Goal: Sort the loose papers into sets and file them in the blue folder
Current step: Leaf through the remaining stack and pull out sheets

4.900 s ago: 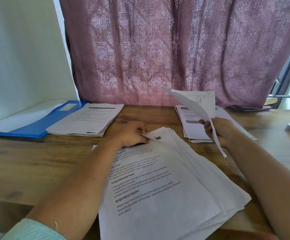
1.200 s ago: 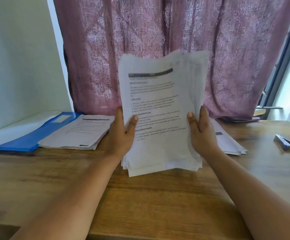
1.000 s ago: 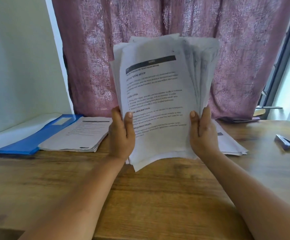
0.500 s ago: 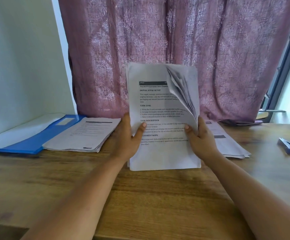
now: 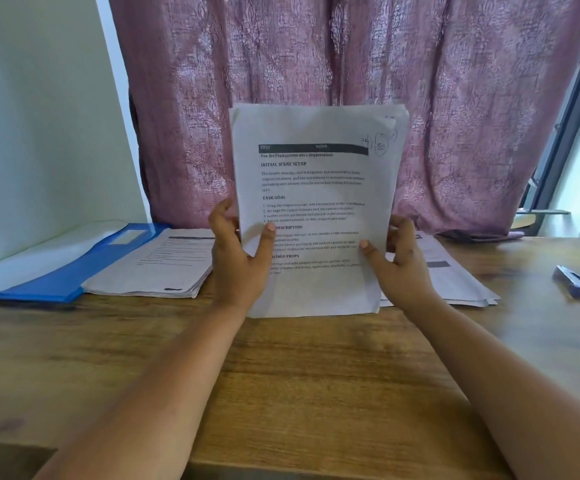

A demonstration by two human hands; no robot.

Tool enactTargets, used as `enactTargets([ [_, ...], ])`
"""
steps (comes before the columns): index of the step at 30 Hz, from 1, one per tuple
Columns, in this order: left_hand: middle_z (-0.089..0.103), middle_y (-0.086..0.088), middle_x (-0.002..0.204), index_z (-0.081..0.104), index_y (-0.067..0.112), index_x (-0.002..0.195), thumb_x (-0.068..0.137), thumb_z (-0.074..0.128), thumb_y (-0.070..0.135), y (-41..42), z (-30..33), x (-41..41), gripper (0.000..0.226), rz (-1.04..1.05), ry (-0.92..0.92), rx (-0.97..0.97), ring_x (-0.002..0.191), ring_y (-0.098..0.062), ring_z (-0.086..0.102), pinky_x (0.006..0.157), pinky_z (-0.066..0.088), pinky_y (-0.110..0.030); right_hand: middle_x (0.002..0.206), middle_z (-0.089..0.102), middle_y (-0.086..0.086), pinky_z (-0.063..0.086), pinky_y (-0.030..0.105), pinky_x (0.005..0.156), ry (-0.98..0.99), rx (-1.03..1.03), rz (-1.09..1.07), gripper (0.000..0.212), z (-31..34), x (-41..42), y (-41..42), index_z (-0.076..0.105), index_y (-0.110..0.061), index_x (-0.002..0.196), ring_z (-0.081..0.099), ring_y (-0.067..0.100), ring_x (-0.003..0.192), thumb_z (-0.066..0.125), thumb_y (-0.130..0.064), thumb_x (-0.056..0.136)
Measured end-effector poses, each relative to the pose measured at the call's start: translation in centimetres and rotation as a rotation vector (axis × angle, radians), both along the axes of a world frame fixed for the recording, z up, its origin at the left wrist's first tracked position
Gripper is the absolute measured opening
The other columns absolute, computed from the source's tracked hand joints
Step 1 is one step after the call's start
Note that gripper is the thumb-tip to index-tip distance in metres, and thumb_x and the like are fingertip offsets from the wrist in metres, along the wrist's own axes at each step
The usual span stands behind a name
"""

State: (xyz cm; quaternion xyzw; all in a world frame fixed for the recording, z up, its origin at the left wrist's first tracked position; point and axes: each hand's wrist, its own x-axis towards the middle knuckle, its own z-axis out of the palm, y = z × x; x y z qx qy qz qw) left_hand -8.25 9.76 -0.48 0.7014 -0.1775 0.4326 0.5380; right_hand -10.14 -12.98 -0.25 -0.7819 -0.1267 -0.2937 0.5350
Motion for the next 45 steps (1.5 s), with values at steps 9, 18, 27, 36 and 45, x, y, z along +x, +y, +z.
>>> enactTargets([
  [9, 0.059, 0.008, 0.123, 0.036, 0.025, 0.118, 0.094, 0.061, 0.032, 0.3, -1.3, 1.2, 0.035, -0.077, 0.314, 0.179, 0.113, -0.010, 0.058, 0.095, 0.051, -0.036, 0.114, 0.061, -0.001, 0.052, 0.037, 0.078, 0.257, 0.013, -0.012, 0.026, -0.4, 0.6, 0.1, 0.040, -0.022, 0.124, 0.061, 0.021, 0.099, 0.047, -0.018, 0.100],
  [18, 0.058, -0.003, 0.125, 0.039, 0.013, 0.125, 0.097, 0.058, 0.021, 2.6, -1.2, 2.7, 0.034, 0.053, 0.630, 0.077, 0.101, -0.016, 0.055, 0.082, 0.045, -0.031, 0.105, 0.066, 0.015, 0.056, 0.024, 0.055, 0.885, 0.052, 0.264, 0.036, -1.4, 0.5, 0.1, 0.051, -0.007, 0.121, 0.071, 0.018, 0.069, 0.063, 0.003, 0.089],
  [27, 0.035, -0.004, 0.149, 0.015, 0.027, 0.152, 0.072, 0.072, 0.003, 3.5, -1.7, 4.1, 0.101, -0.232, 1.104, -0.064, 0.131, -0.028, 0.039, 0.105, 0.038, -0.037, 0.106, 0.064, 0.014, 0.061, 0.032, 0.076, 0.895, 0.307, 0.041, 0.021, -2.8, 1.9, 1.6, 0.059, 0.003, 0.105, 0.074, 0.022, 0.076, 0.067, 0.005, 0.085],
  [36, 0.034, -0.010, 0.137, 0.034, 0.023, 0.140, 0.081, 0.071, 0.004, 3.8, -2.0, 3.6, 0.073, 0.119, 0.909, 0.416, 0.107, -0.023, 0.045, 0.075, 0.042, -0.027, 0.104, 0.068, 0.001, 0.060, 0.031, 0.077, 0.708, 0.117, -0.160, 0.039, -3.8, 2.2, 3.8, 0.056, -0.010, 0.119, 0.071, 0.012, 0.080, 0.073, -0.009, 0.083],
  [45, 0.028, -0.007, 0.136, 0.038, 0.021, 0.135, 0.084, 0.058, -0.007, 3.5, -2.3, 3.2, 0.062, 0.293, 0.842, 0.646, 0.071, -0.009, 0.041, 0.068, 0.046, -0.026, 0.086, 0.072, 0.003, 0.049, 0.021, 0.079, 0.520, -0.187, -0.189, 0.053, -3.7, 2.3, 4.0, 0.058, -0.011, 0.128, 0.066, 0.014, 0.088, 0.073, -0.019, 0.079],
])
